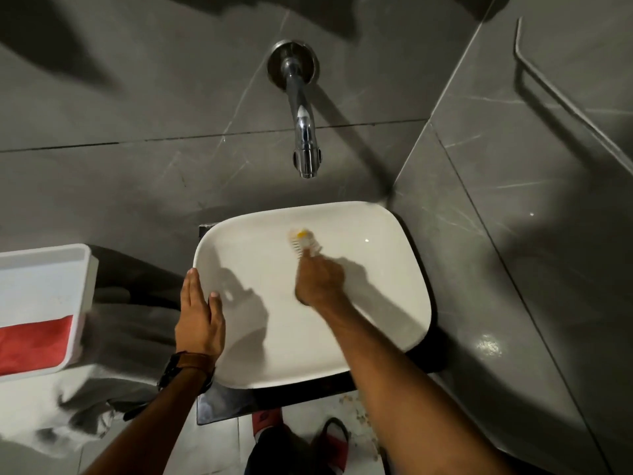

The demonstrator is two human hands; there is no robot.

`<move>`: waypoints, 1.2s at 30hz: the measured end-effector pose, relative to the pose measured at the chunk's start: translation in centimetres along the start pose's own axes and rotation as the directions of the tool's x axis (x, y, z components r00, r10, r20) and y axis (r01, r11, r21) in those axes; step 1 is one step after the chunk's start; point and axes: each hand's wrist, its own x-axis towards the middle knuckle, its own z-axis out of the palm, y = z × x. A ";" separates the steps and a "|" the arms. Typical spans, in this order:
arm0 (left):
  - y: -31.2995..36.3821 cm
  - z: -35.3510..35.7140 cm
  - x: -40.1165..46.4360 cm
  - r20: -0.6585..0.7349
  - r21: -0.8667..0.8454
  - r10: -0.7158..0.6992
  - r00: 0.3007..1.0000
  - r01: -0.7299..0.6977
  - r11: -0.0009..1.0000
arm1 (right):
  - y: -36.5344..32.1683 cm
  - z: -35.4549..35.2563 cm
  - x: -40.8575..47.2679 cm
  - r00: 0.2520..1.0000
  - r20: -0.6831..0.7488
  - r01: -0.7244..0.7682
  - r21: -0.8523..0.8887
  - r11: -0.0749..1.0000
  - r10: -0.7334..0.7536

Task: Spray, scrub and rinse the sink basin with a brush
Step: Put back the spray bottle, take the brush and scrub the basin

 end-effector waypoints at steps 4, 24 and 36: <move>0.1 -0.2 0.0 0.005 0.003 -0.008 1.000 0.008 1.000 | 7.8 -1.5 -3.5 0.965 -0.006 -0.261 -0.118 0.958 0.262; -0.2 -0.1 0.1 0.001 -0.007 -0.003 1.000 0.003 1.000 | 7.2 -1.9 -5.3 0.975 0.128 -0.141 -0.276 0.951 0.182; -0.8 0.3 0.3 -0.001 -0.012 -0.001 1.000 0.001 1.000 | -2.8 0.0 -5.1 0.986 0.014 0.167 -0.073 0.983 -0.166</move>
